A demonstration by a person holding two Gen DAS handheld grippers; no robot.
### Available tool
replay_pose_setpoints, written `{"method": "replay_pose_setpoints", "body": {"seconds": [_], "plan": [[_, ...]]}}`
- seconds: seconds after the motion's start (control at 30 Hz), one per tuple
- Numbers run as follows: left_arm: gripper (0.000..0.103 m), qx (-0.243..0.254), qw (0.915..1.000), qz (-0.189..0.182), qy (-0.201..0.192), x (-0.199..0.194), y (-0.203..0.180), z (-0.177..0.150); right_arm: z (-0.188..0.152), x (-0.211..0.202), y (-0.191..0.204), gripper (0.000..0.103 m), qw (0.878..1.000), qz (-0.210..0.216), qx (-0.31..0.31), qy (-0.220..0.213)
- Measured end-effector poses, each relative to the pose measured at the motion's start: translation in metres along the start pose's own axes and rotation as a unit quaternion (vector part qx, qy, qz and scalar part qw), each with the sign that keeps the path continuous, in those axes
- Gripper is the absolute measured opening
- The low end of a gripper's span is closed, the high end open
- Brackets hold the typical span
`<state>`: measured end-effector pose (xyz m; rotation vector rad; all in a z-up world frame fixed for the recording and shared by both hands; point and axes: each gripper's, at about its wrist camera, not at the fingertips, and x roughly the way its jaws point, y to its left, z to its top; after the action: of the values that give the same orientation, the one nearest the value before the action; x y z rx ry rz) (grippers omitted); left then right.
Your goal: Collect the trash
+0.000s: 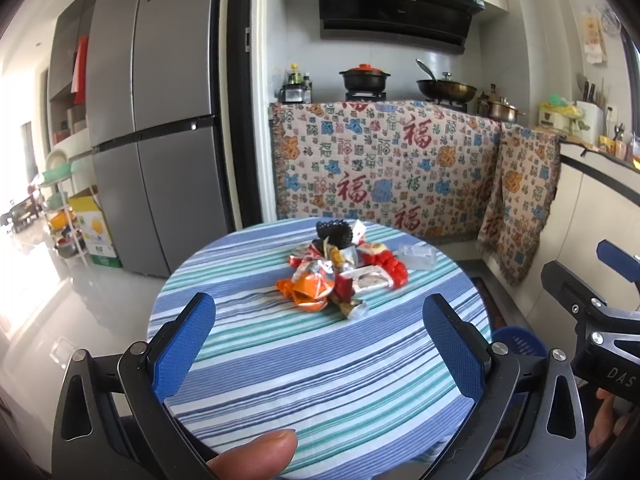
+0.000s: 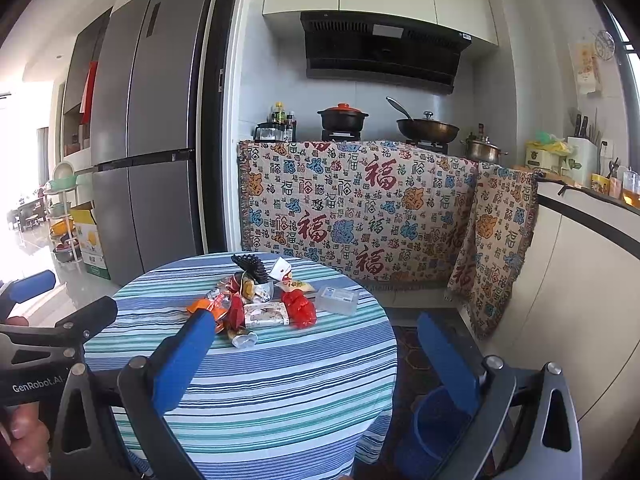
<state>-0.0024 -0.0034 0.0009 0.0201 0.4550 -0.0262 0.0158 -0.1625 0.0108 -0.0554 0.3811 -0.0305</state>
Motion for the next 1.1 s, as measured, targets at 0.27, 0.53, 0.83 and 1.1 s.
{"method": "replay_pose_setpoints", "body": {"seconds": [0.27, 0.53, 0.83, 1.1], "plan": [[0.103, 0.000, 1.0000, 0.000, 0.000, 0.0004, -0.0012, -0.0010, 0.0001, 0.0004, -0.0011, 0.103, 1.000, 0.000, 0.000, 0.002], [0.103, 0.001, 1.0000, 0.001, 0.000, 0.0015, -0.0034, -0.0016, -0.0001, 0.0006, -0.0011, 0.103, 1.000, 0.000, 0.001, 0.002], [0.103, 0.001, 1.0000, 0.001, 0.001, 0.0018, -0.0031, -0.0018, -0.0008, 0.0029, -0.0012, 0.103, 1.000, -0.002, 0.001, 0.003], [0.103, 0.001, 1.0000, 0.002, 0.001, 0.0022, -0.0032, -0.0024, -0.0012, 0.0047, -0.0020, 0.103, 1.000, -0.003, 0.001, 0.003]]}}
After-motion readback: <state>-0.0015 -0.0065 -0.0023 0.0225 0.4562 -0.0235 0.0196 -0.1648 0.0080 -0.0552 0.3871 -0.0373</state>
